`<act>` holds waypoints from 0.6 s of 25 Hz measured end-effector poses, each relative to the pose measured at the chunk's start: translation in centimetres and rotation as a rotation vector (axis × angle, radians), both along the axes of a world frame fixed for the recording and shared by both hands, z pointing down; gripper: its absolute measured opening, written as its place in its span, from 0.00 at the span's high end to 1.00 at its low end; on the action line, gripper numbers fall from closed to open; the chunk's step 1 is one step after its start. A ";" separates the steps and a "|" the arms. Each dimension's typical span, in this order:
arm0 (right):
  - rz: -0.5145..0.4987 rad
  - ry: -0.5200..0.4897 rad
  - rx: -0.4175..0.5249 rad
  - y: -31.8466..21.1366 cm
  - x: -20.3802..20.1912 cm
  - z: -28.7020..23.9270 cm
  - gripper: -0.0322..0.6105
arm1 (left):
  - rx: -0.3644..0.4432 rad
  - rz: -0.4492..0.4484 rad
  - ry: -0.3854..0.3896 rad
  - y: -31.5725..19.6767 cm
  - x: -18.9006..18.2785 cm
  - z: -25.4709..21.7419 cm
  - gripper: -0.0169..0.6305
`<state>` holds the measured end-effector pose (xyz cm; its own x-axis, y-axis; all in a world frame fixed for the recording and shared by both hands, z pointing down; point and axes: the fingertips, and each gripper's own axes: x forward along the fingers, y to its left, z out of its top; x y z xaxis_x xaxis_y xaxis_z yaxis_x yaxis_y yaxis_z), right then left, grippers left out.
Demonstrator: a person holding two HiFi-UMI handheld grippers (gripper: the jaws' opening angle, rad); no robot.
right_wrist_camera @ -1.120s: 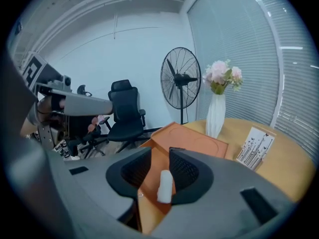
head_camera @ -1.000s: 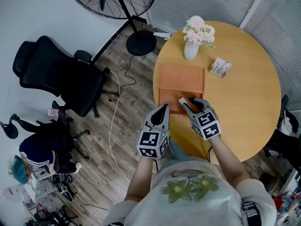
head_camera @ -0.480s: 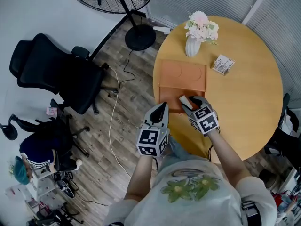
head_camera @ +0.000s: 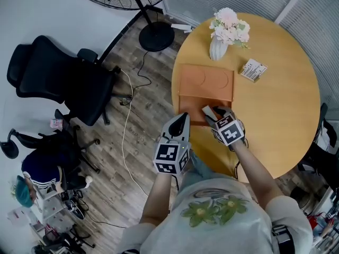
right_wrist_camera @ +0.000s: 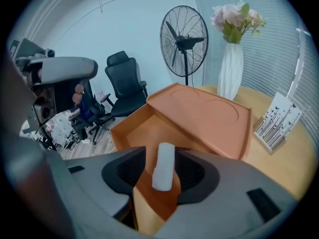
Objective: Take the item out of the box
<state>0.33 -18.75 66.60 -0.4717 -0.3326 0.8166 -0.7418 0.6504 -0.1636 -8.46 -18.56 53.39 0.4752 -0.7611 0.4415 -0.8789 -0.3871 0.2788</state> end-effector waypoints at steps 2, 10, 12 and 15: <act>-0.005 0.020 -0.020 0.0 0.0 0.6 0.65 | -0.005 -0.003 -0.001 -0.2 -0.2 0.2 0.96; -0.013 0.077 -0.080 -0.1 0.0 2.7 0.66 | -0.026 -0.017 -0.002 -0.6 -0.9 1.1 0.96; -0.013 0.090 -0.088 -0.1 0.0 3.0 0.66 | -0.030 -0.016 -0.001 -0.6 -0.8 1.2 0.96; -0.027 0.115 -0.085 -0.3 0.0 3.4 0.66 | -0.031 -0.014 0.001 -0.8 -0.8 1.3 0.96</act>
